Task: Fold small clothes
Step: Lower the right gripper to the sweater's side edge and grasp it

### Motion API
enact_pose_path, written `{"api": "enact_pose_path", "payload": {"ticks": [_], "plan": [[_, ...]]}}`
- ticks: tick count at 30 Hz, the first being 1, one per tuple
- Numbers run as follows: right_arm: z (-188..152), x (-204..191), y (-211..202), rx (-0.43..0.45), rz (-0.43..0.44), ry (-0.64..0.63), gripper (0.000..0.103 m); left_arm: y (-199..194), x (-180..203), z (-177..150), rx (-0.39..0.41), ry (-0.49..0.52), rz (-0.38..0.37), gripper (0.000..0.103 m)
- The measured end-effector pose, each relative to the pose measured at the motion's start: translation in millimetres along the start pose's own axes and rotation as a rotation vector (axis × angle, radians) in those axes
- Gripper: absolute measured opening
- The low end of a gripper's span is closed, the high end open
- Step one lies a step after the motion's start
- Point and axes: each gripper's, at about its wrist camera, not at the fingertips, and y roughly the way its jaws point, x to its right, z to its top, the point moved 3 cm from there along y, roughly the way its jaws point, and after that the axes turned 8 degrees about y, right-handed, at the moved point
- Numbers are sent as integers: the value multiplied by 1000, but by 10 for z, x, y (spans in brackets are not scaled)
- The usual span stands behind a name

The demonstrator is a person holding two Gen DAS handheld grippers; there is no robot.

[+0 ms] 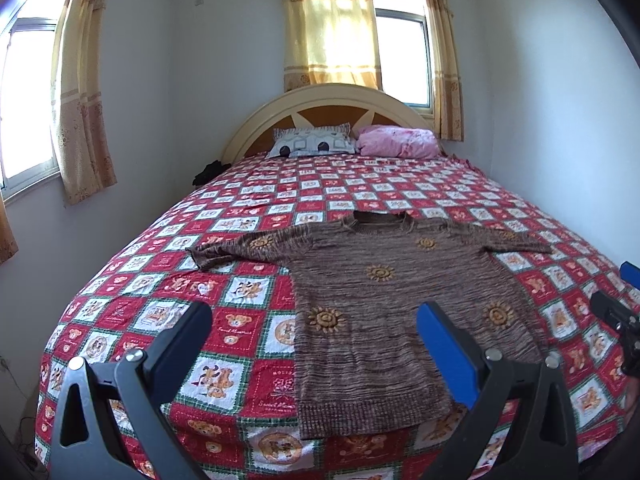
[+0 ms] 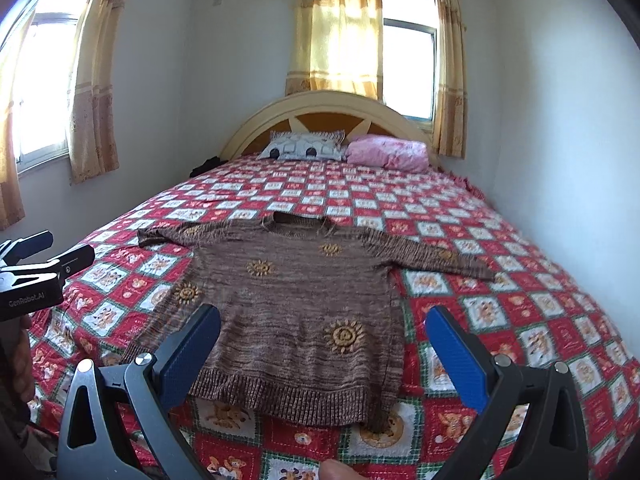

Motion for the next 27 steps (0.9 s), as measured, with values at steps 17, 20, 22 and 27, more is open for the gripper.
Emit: {"api": "enact_pose_path", "payload": {"ticks": [17, 20, 22, 27], "plan": [[10, 1480, 1285, -219, -168, 206, 101, 1369, -213, -94, -121, 119, 89, 103], [114, 1759, 1469, -234, -204, 242, 101, 1615, -334, -47, -133, 110, 118, 103], [181, 1927, 1597, -255, -210, 271, 100, 1772, -404, -15, -141, 102, 136, 103], [350, 2441, 1963, -300, -239, 360, 86, 2177, -564, 28, -181, 95, 174, 103]]}}
